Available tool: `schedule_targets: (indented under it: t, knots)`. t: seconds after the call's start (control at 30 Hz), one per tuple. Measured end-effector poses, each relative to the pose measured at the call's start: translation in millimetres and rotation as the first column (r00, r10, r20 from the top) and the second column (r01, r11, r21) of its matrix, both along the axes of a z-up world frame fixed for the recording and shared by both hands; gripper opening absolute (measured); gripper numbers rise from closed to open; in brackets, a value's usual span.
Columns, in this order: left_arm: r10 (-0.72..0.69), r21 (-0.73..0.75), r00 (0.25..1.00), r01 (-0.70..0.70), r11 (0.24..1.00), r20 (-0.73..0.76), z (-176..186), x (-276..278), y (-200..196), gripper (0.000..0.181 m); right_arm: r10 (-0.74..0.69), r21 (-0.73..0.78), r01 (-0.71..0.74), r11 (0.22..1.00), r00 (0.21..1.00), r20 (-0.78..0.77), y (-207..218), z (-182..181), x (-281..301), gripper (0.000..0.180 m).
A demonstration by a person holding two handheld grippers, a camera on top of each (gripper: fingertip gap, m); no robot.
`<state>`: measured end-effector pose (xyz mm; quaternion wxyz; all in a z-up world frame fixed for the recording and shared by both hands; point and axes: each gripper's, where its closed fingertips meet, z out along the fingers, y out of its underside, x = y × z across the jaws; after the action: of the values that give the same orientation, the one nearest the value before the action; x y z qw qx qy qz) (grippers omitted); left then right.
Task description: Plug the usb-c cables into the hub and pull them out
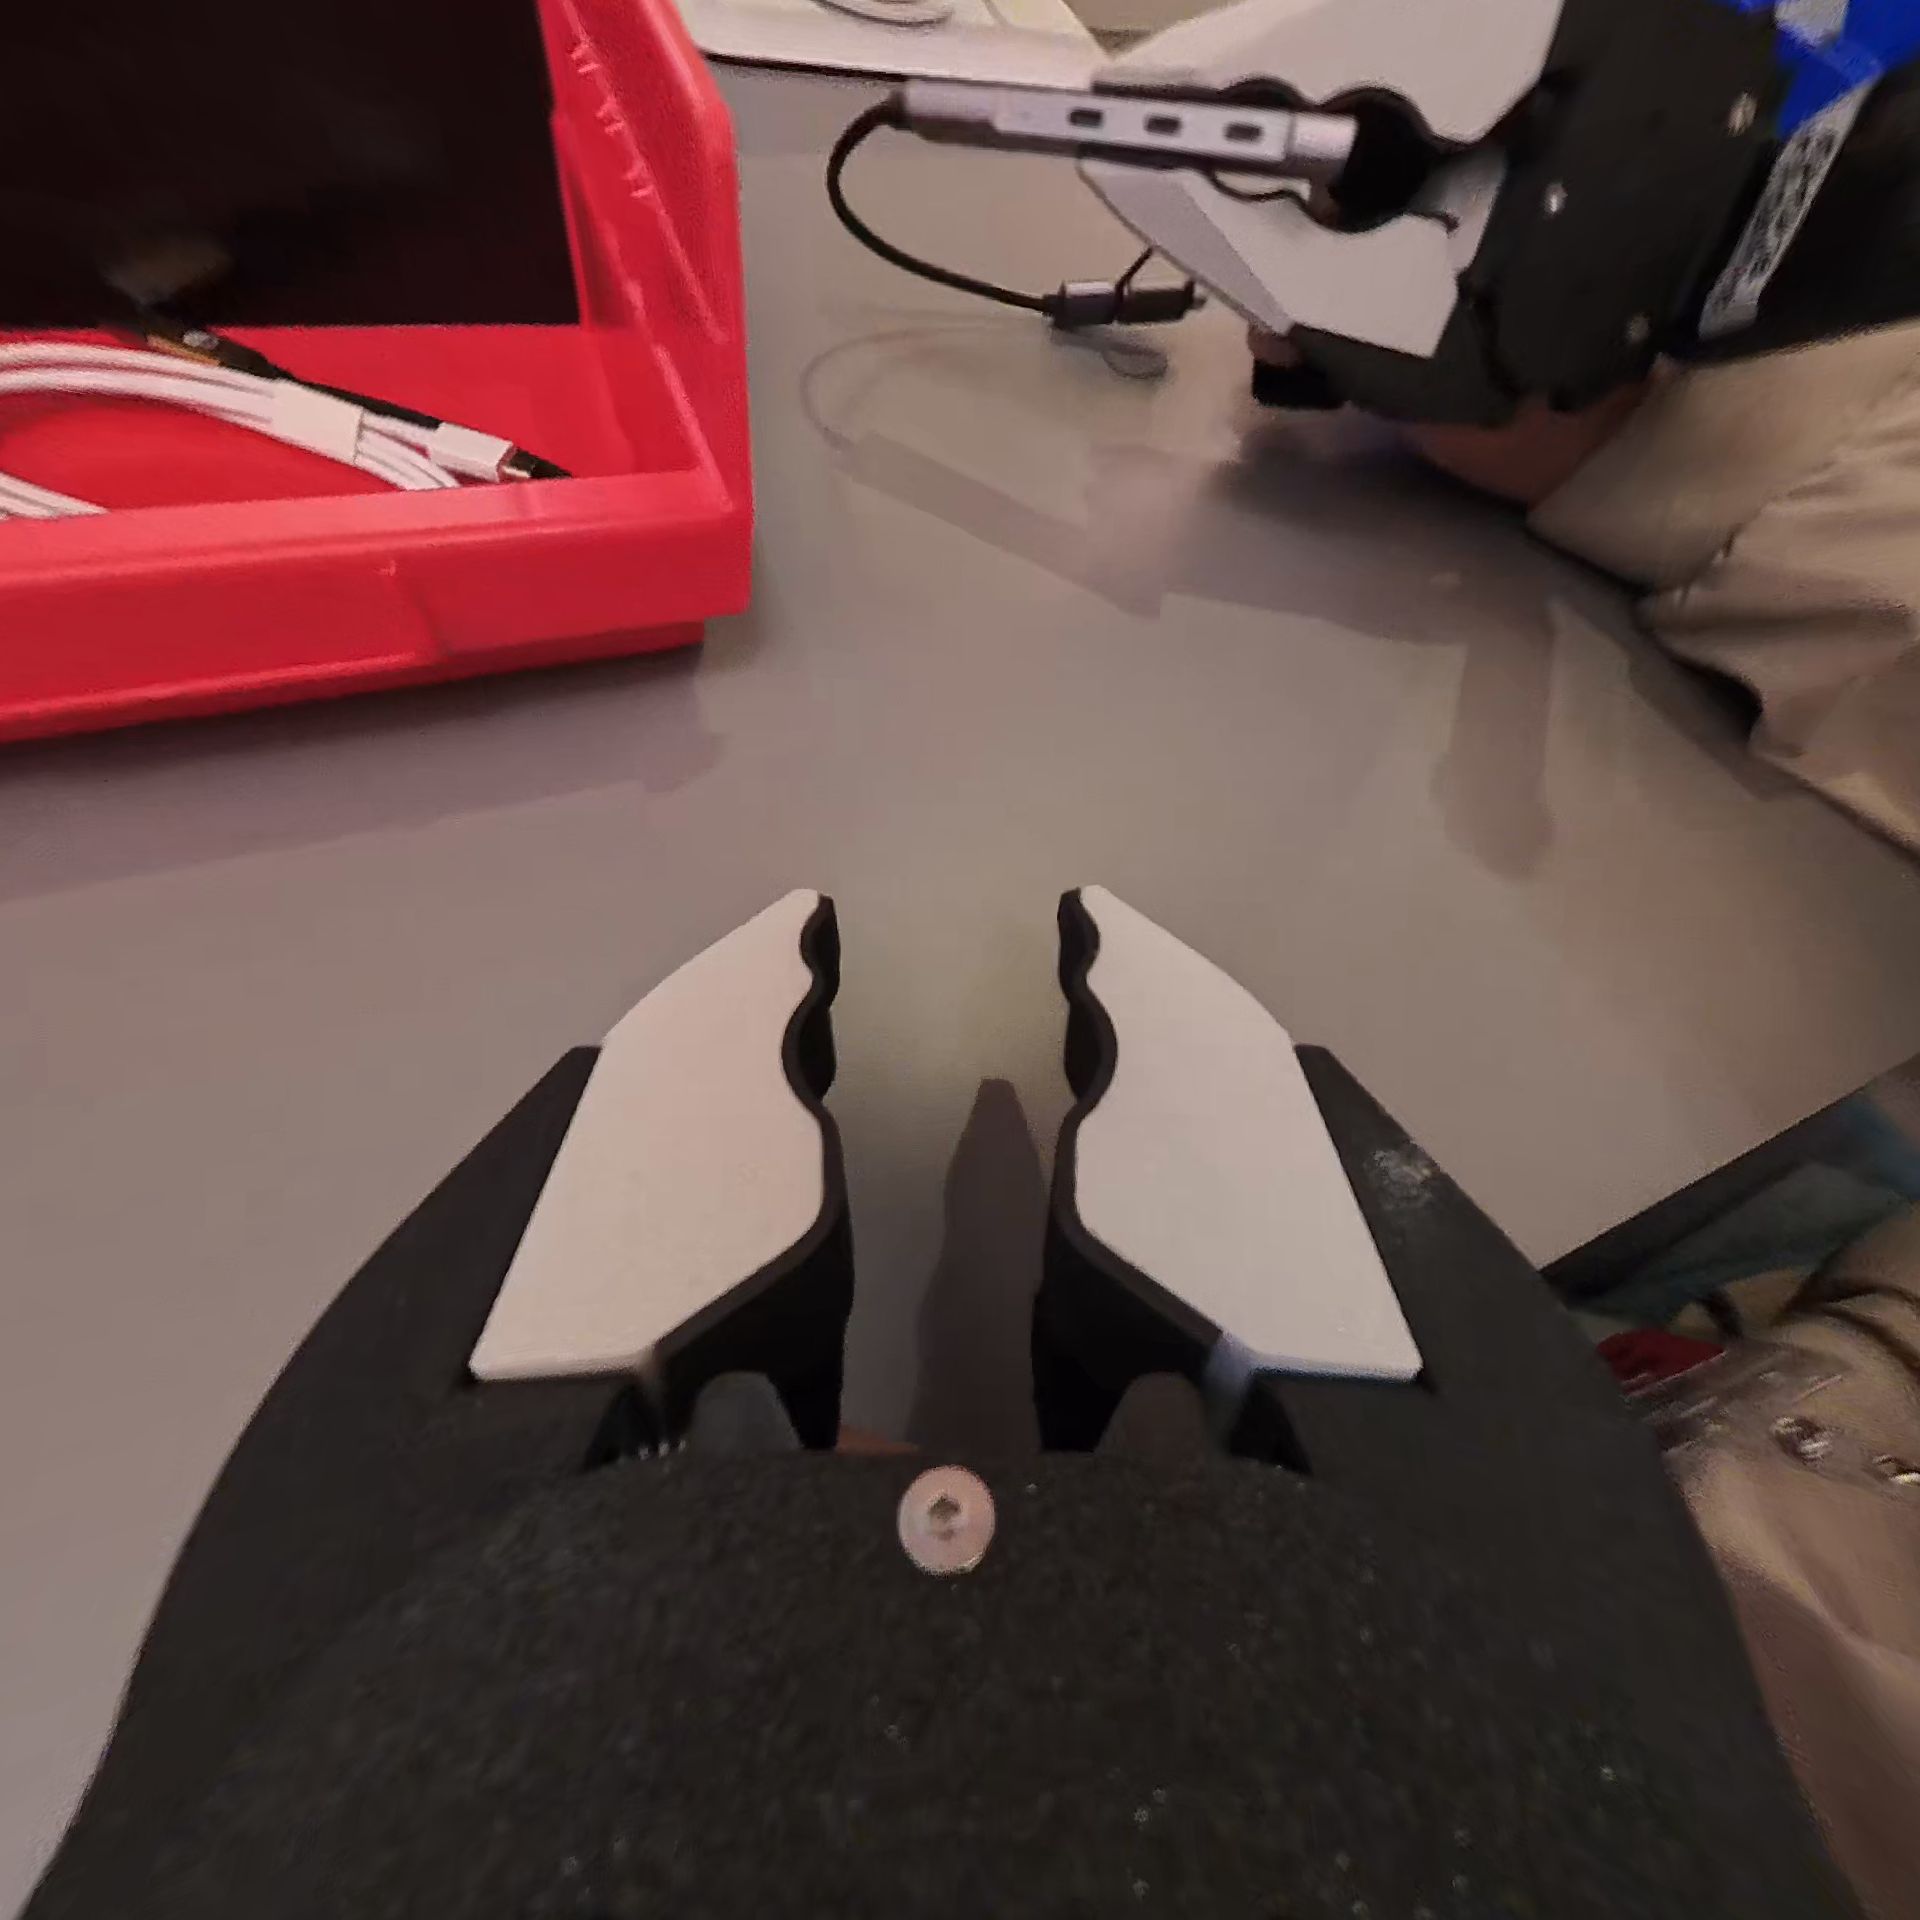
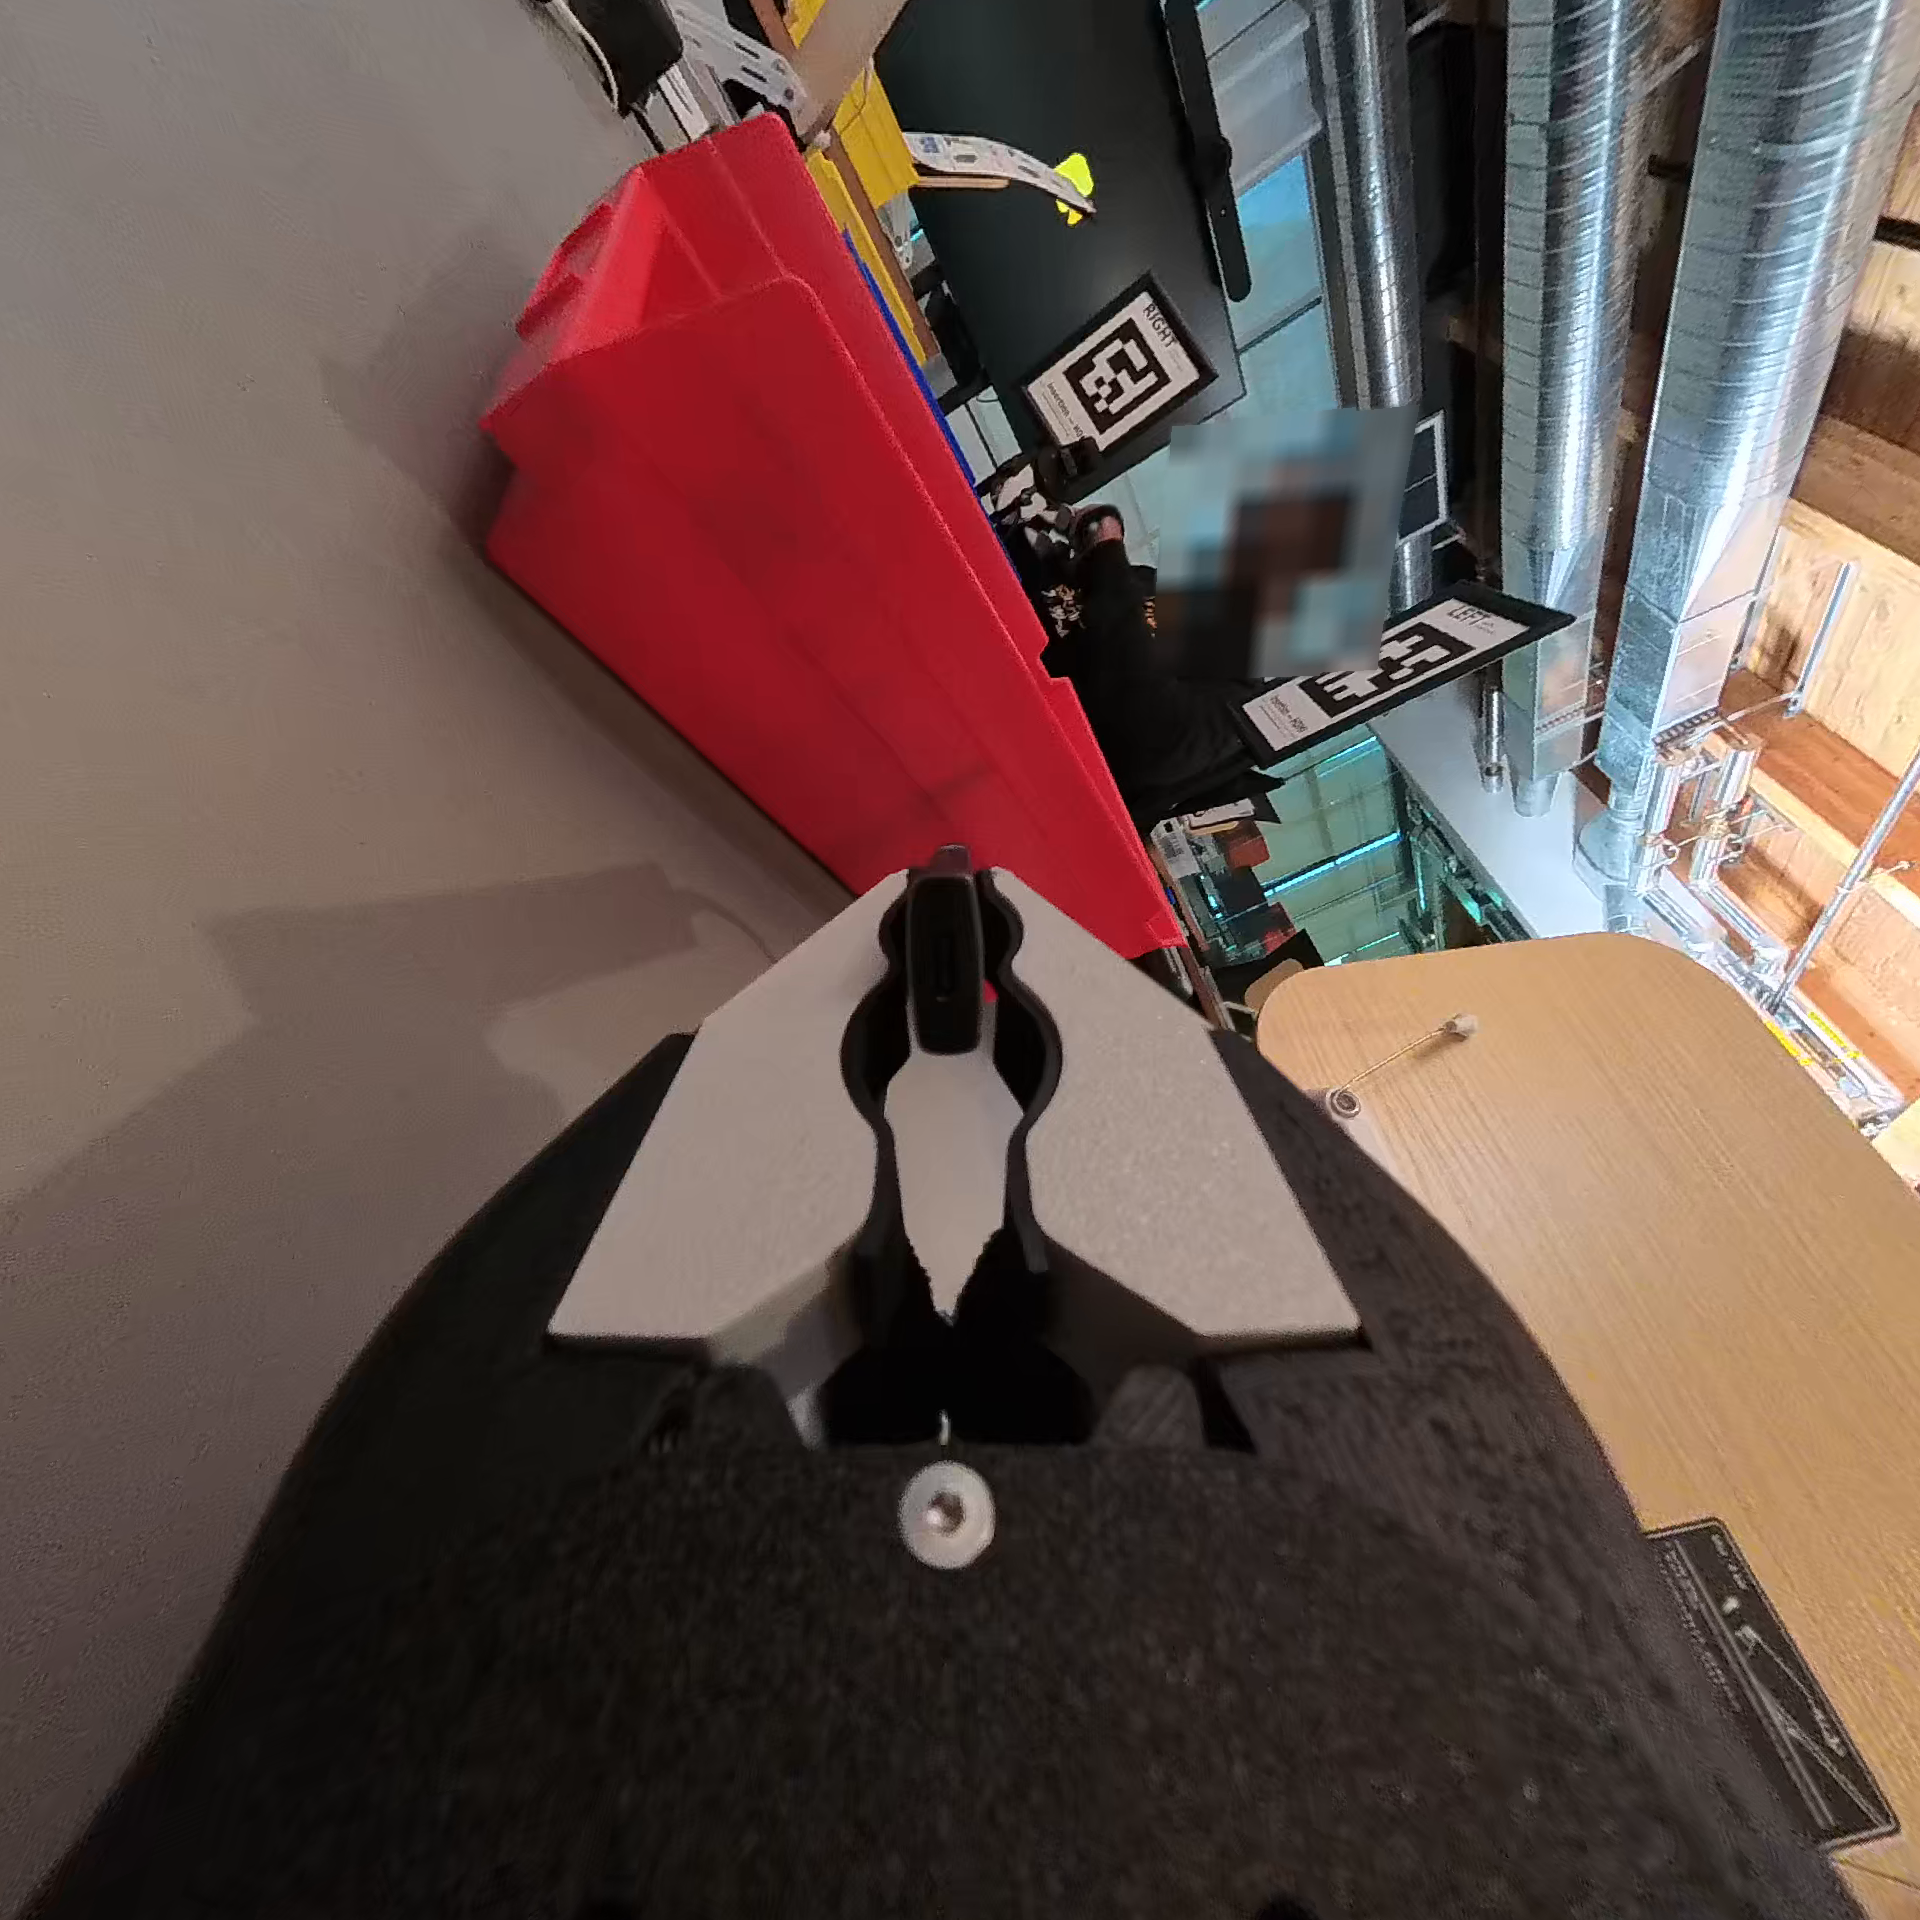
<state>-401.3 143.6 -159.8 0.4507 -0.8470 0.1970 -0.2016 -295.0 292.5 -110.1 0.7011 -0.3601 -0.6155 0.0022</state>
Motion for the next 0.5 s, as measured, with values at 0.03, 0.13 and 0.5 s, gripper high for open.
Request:
schedule_targets:
  t: [0.03, 0.13, 0.5]
  knots:
    - [0.007, -0.014, 0.999, -0.007, 1.000, 0.036, 1.1, -1.0, 1.7, 0.042, -0.001, 0.006, 0.001, 1.000, 1.000, -0.004, -0.7, 1.0, 0.5, 0.008]
    - [0.023, -0.053, 0.988, -0.015, 0.998, 0.152, 6.8, -1.3, 6.8, 0.043, -0.034, 0.036, 0.037, 0.999, 0.997, -0.063, 2.0, 13.9, 6.7, 0.008]
    - [0.208, -0.154, 0.970, -0.188, 0.970, 0.124, 84.5, -56.7, 101.3, 0.051, -0.074, 0.022, 0.079, 0.997, 0.978, -0.193, 10.0, 34.4, 19.3, 0.008]
